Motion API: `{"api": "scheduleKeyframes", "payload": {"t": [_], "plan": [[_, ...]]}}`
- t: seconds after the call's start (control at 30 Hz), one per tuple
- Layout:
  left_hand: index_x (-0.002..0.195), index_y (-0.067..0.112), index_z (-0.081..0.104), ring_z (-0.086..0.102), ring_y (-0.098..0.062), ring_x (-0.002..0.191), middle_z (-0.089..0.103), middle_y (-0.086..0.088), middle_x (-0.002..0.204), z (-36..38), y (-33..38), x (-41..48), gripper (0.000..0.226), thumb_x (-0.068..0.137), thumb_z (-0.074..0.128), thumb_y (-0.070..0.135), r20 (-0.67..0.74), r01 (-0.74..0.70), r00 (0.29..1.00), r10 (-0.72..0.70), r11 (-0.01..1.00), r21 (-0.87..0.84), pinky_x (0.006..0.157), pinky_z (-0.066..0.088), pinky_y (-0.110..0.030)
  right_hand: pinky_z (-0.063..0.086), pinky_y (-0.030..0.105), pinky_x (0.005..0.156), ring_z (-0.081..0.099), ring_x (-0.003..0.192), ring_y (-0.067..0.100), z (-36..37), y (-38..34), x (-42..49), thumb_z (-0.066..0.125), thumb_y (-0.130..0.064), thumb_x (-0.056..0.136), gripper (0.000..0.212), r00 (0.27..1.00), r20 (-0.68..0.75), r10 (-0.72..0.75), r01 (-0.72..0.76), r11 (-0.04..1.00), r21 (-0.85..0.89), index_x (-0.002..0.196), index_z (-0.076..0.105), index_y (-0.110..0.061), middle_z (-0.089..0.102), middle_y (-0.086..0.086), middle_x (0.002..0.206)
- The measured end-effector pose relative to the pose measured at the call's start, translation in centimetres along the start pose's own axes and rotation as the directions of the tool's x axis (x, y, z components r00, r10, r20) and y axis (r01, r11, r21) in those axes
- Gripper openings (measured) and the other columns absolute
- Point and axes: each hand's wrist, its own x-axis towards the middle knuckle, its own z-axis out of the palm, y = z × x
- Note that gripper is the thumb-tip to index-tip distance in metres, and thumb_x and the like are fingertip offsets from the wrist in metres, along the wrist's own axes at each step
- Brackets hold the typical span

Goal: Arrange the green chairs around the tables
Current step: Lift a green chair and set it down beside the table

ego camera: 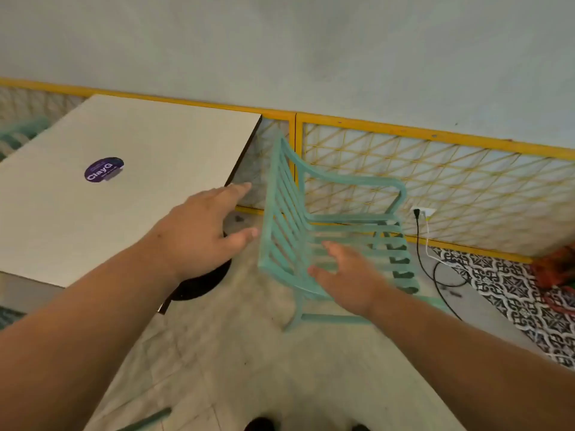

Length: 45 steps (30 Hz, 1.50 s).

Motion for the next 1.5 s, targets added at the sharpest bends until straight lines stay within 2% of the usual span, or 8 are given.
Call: {"api": "scheduleKeyframes", "payload": {"t": [0.4, 0.63, 0.73, 0.83, 1.03, 1.13, 1.27, 1.5], "plan": [[0.157, 0.046, 0.020, 0.028, -0.007, 0.143, 0.032, 0.021, 0.162, 1.6, -9.3, 0.2, 0.080, 0.085, 0.047, 0.066, 0.045, 0.035, 0.998, -0.036, 0.999, 0.033, 0.109, 0.035, -0.036, 0.043, 0.034, 0.105, 0.055, 0.133, 0.026, 11.9, -4.6, 11.3, 0.062, -0.057, 0.092, 0.070, 0.993, 0.000, 0.118, -0.117, 0.984, 0.134, 0.150, 0.046, -0.020, 0.057, 0.006, 0.146], [0.158, 0.045, 0.021, 0.031, -0.007, 0.143, 0.034, 0.020, 0.161, 3.5, -11.3, -0.7, 0.082, 0.083, 0.044, 0.070, 0.044, 0.037, 0.998, -0.037, 0.999, -0.003, 0.109, 0.036, -0.036, 0.035, 0.045, 0.116, 0.041, 0.144, 0.037, 13.8, -6.5, 17.3, 0.059, -0.036, 0.099, 0.087, 0.964, -0.030, 0.263, -0.257, 0.957, 0.133, 0.163, 0.004, -0.016, 0.034, 0.016, 0.162], [0.158, 0.047, 0.018, 0.033, -0.007, 0.142, 0.034, 0.021, 0.160, 4.4, -12.2, -1.1, 0.083, 0.082, 0.042, 0.072, 0.061, 0.062, 0.996, -0.062, 0.998, -0.001, 0.108, 0.036, -0.035, 0.043, 0.046, 0.110, 0.049, 0.133, 0.037, 14.7, -5.9, 17.6, 0.054, -0.016, 0.099, 0.077, 0.962, -0.054, 0.268, -0.258, 0.956, 0.140, 0.161, 0.009, -0.015, 0.043, 0.019, 0.154], [0.158, 0.047, 0.019, 0.039, -0.009, 0.138, 0.035, 0.020, 0.160, 5.0, -12.4, -1.3, 0.082, 0.083, 0.044, 0.070, 0.076, 0.084, 0.994, -0.084, 0.996, 0.003, 0.105, 0.038, -0.035, 0.038, 0.044, 0.114, 0.045, 0.139, 0.034, 14.8, -5.6, 17.2, 0.046, -0.023, 0.105, 0.074, 0.954, -0.035, 0.297, -0.285, 0.941, 0.184, 0.163, 0.001, -0.028, 0.035, 0.011, 0.161], [0.158, 0.045, 0.021, 0.035, -0.011, 0.144, 0.036, 0.016, 0.161, 5.5, -11.5, -0.5, 0.081, 0.084, 0.046, 0.068, 0.083, 0.051, 0.995, -0.051, 0.999, -0.003, 0.110, 0.038, -0.038, 0.043, 0.039, 0.079, 0.059, 0.103, 0.034, 14.1, -5.3, 14.8, 0.052, -0.007, 0.097, 0.062, 0.980, -0.034, 0.195, -0.194, 0.981, 0.023, 0.151, 0.024, -0.006, 0.058, 0.022, 0.128], [0.159, 0.044, 0.019, 0.031, -0.011, 0.148, 0.033, 0.014, 0.164, 5.6, -10.6, 0.1, 0.083, 0.084, 0.045, 0.069, 0.105, 0.033, 0.994, -0.034, 0.999, 0.012, 0.116, 0.037, -0.041, 0.051, 0.043, 0.089, 0.060, 0.115, 0.036, 14.6, -4.2, 11.7, 0.054, -0.008, 0.094, 0.077, 0.981, 0.030, 0.190, -0.190, 0.982, 0.020, 0.159, 0.011, -0.012, 0.053, 0.022, 0.139], [0.159, 0.043, 0.019, 0.030, -0.012, 0.149, 0.030, 0.013, 0.165, 6.0, -9.6, 1.0, 0.084, 0.084, 0.043, 0.070, 0.112, -0.007, 0.994, 0.003, 0.999, 0.032, 0.117, 0.036, -0.043, 0.042, 0.043, 0.112, 0.045, 0.140, 0.034, 15.6, -2.2, 7.1, 0.052, -0.010, 0.093, 0.089, 0.981, 0.056, 0.184, -0.186, 0.982, 0.032, 0.163, -0.001, -0.024, 0.037, 0.014, 0.160], [0.159, 0.040, 0.018, 0.030, -0.017, 0.149, 0.031, 0.012, 0.165, 7.4, -7.2, 3.2, 0.082, 0.088, 0.047, 0.067, 0.161, -0.134, 0.980, 0.120, 0.987, 0.084, 0.116, 0.035, -0.046, 0.042, 0.032, 0.071, 0.062, 0.099, 0.028, 14.0, 1.7, -0.3, 0.049, -0.020, 0.092, 0.086, 0.969, 0.134, 0.208, -0.206, 0.978, -0.027, 0.157, -0.002, -0.045, 0.057, 0.010, 0.130]]}}
